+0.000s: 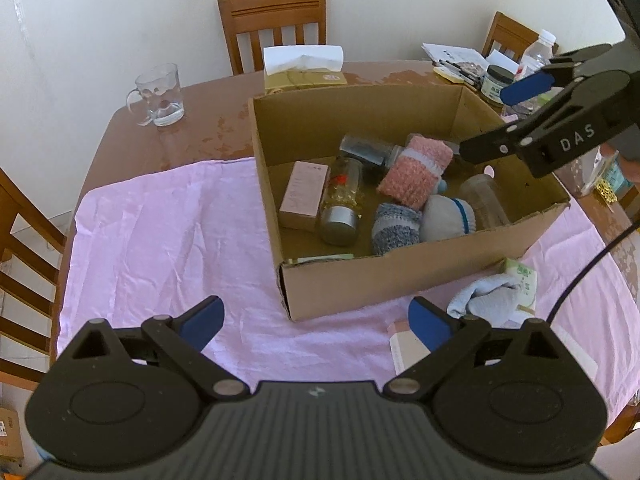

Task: Organize objects
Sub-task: 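Carry the pink sock and capsule bottle into the box and open both grippers, then withdraw both grippers from the box toward the remaining items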

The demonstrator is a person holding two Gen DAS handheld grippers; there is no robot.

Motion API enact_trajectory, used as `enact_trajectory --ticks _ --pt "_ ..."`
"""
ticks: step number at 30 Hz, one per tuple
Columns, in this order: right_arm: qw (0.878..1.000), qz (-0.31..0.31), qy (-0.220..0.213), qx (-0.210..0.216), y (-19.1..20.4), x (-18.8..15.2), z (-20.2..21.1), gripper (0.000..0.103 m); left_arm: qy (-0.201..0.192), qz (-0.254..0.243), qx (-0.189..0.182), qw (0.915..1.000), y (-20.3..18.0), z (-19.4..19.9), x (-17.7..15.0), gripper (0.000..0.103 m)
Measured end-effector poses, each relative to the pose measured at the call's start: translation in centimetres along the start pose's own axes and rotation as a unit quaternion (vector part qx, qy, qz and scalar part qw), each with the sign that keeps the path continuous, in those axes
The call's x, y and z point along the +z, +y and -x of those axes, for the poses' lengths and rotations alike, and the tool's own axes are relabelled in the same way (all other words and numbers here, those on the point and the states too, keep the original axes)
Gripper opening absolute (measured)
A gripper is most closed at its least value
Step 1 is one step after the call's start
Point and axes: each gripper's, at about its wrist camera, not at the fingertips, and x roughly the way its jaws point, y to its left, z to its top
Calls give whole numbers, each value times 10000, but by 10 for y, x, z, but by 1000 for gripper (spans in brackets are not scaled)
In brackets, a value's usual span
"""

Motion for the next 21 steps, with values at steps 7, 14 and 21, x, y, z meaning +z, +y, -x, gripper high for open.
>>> enact_trajectory --ticks 7,14,21 --pt "9995 -313 12 -53 3 -17 6 103 -18 27 -28 10000 -6 -6 -7 98" --pt "9978 -584 -29 -311 12 -44 17 103 58 57 48 10000 -10 -15 -17 99" --pt "9953 -793 74 -543 24 -84 27 103 160 184 43 9997 -8 -23 -29 99"
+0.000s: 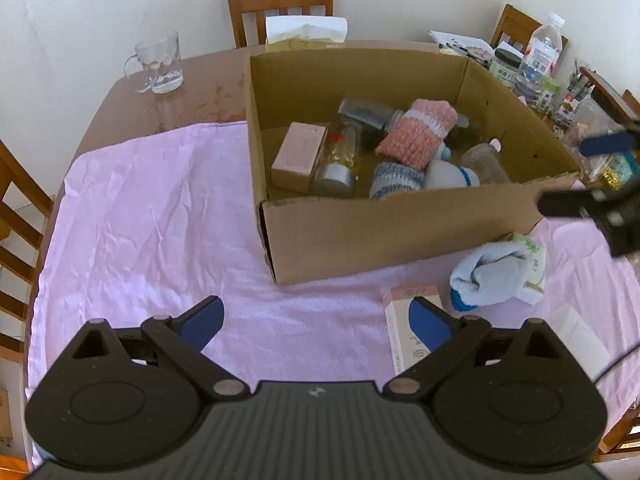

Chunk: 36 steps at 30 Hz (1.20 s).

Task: Organize objects
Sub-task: 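Withdraw both grippers from the box toward the remaining items, then close the right gripper on the translucent white box while the left grasps the KASI box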

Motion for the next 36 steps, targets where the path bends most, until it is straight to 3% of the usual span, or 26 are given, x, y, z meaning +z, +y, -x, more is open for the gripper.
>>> enact_trajectory --ticks 10,20,29,36 --pt "9966 -651 468 -189 8 -71 1 103 210 112 -159 9996 -5 -14 -21 99" --pt "9884 -1103 1031 -188 19 -127 0 103 385 -264 -577 9972 -25 -25 -23 99" --pt "9807 -1248 1448 -398 16 -157 -9 103 584 -977 -708 9910 -53 -48 -26 99" --pt "9781 -1303 1537 -512 1 -162 -5 103 759 -847 -567 9919 -43 -58 -33 99"
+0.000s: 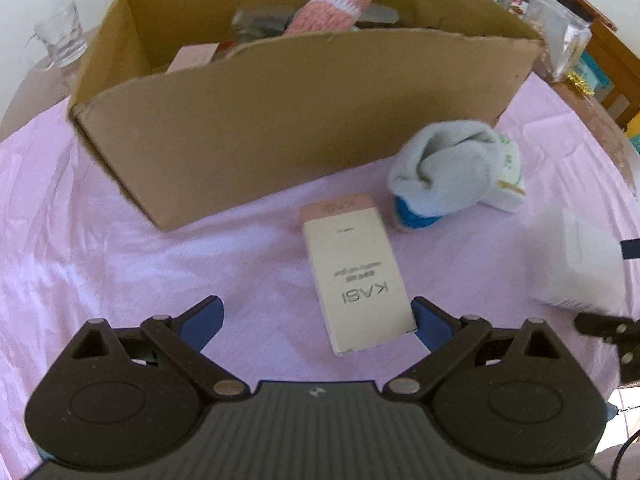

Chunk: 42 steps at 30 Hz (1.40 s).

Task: Organize objects
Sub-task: 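Close the right gripper on the translucent white box while the left grasps the KASI box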

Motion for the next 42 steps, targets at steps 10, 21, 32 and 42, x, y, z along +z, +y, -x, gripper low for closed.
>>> enact_trajectory --ticks 10,21,32,42 --pt "9996 -156 -13 -248 -23 4 -2 103 70 389 413 9984 36 7 -14 99" --pt "9992 -384 -8 -86 -36 11 -6 103 56 871 620 9943 59 9 -16 99" --pt "9971 -144 -42 750 -9 25 -10 103 113 415 268 9987 19 0 -7 102" --pt "9974 -426 -60 573 4 51 -18 103 103 664 462 9967 13 -14 20 102"
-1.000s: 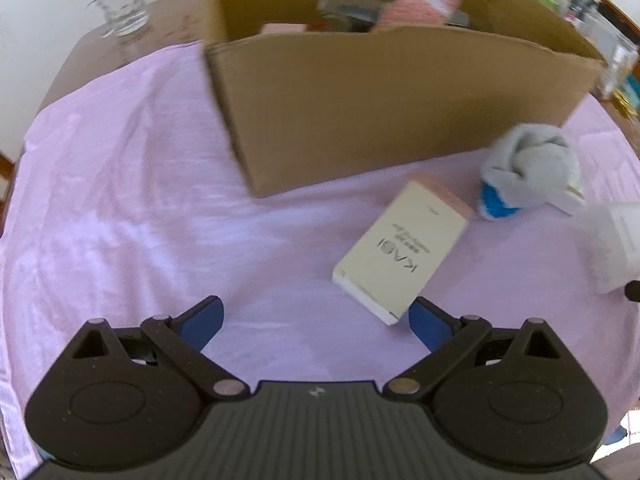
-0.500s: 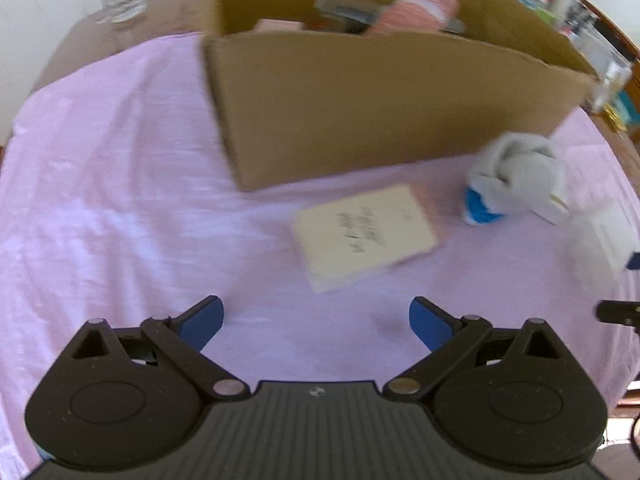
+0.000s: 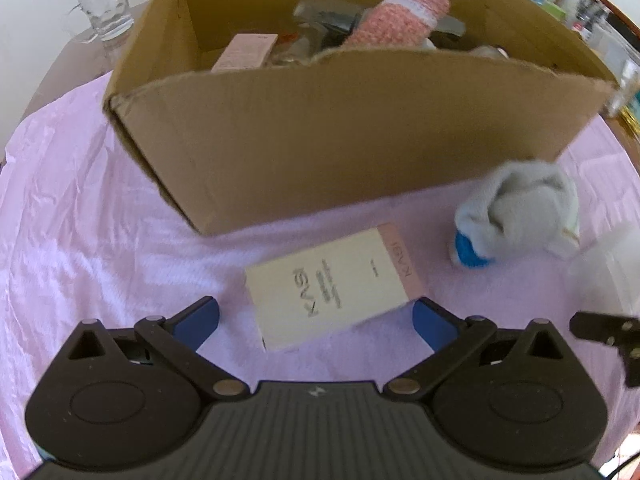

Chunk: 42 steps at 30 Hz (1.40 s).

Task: Organize objects
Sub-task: 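Close the right gripper on the translucent white box while the left grasps the KASI box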

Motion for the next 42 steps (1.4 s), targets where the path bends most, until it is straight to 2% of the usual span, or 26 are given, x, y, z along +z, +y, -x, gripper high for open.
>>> enact_trajectory --ticks 6,10,16,20,21,27,35,42 --pt "9992 125 -24 -377 11 6 -6 103 21 115 19 9999 1 -4 9 102" --pt "9991 189 -37 -365 10 4 -6 103 20 45 32 10000 10 -3 3 102" --pt "9991 135 -31 -390 5 3 -6 103 81 320 152 9993 42 3 -11 102" --pt "9991 144 -22 -396 4 0 -5 103 148 319 121 9993 38 0 -5 102" --pt "9991 131 -6 -402 5 0 -5 103 125 295 106 9994 42 6 -15 102" --pt "9990 49 72 -442 9 0 -4 103 -17 291 149 9995 27 0 -5 103" --pt "9989 -18 131 -460 10 3 -5 103 42 425 201 9989 39 -18 22 103" --pt "9988 -75 99 -483 12 4 -6 103 31 372 178 9991 39 -20 20 103"
